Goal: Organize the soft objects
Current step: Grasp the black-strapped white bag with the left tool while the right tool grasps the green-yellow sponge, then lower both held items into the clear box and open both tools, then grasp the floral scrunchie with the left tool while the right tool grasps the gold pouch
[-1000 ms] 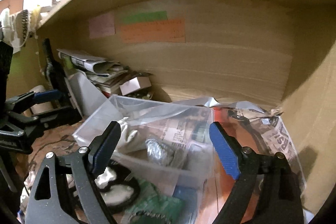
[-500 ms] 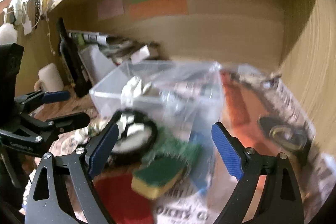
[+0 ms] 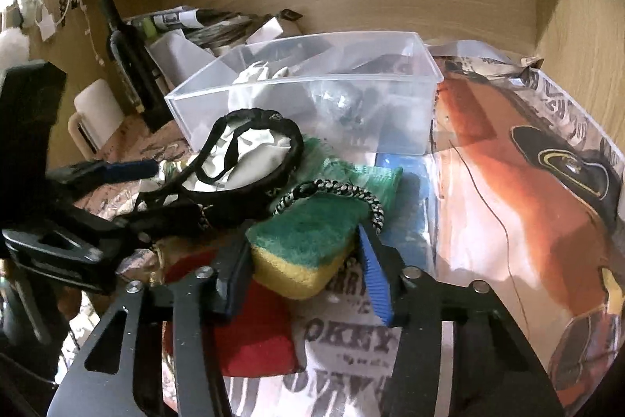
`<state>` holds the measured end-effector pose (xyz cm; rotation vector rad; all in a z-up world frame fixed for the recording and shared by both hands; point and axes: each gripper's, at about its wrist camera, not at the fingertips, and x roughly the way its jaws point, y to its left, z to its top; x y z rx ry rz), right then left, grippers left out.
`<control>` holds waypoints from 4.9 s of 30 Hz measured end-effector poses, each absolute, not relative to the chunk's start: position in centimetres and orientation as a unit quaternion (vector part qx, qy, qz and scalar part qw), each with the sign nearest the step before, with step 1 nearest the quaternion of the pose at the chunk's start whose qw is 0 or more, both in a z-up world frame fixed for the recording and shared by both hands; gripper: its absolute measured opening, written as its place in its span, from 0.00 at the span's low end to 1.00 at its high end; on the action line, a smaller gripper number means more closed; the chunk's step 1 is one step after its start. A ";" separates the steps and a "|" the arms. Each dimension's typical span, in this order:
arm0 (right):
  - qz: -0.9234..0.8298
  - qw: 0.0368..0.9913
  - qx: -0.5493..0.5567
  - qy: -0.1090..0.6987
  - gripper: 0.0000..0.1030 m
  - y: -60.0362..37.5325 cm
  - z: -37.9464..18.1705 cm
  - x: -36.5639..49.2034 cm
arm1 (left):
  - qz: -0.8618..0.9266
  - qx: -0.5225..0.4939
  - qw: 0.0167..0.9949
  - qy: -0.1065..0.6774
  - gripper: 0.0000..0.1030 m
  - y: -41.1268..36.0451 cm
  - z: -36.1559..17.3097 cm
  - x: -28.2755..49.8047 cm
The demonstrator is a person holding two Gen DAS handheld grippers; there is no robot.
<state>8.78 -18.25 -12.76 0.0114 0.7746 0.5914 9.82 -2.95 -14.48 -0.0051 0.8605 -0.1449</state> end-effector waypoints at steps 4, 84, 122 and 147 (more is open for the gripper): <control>0.281 0.891 0.010 0.355 0.43 -19.0 -12.0 8.5 | -0.071 -0.008 0.900 0.431 1.00 -3.0 -15.4 10.9; 0.280 0.886 -0.042 0.367 0.43 -13.0 -9.3 25.8 | -0.006 -0.034 0.938 0.345 0.17 2.1 -7.6 25.2; 0.288 0.928 -0.025 0.233 0.95 -16.5 -4.7 8.5 | 0.013 -0.011 0.956 0.294 0.98 2.2 -6.1 4.4; 0.318 0.873 -0.074 0.362 0.73 -14.1 -14.9 5.3 | 0.027 -0.053 0.916 0.398 0.98 3.5 -14.7 4.3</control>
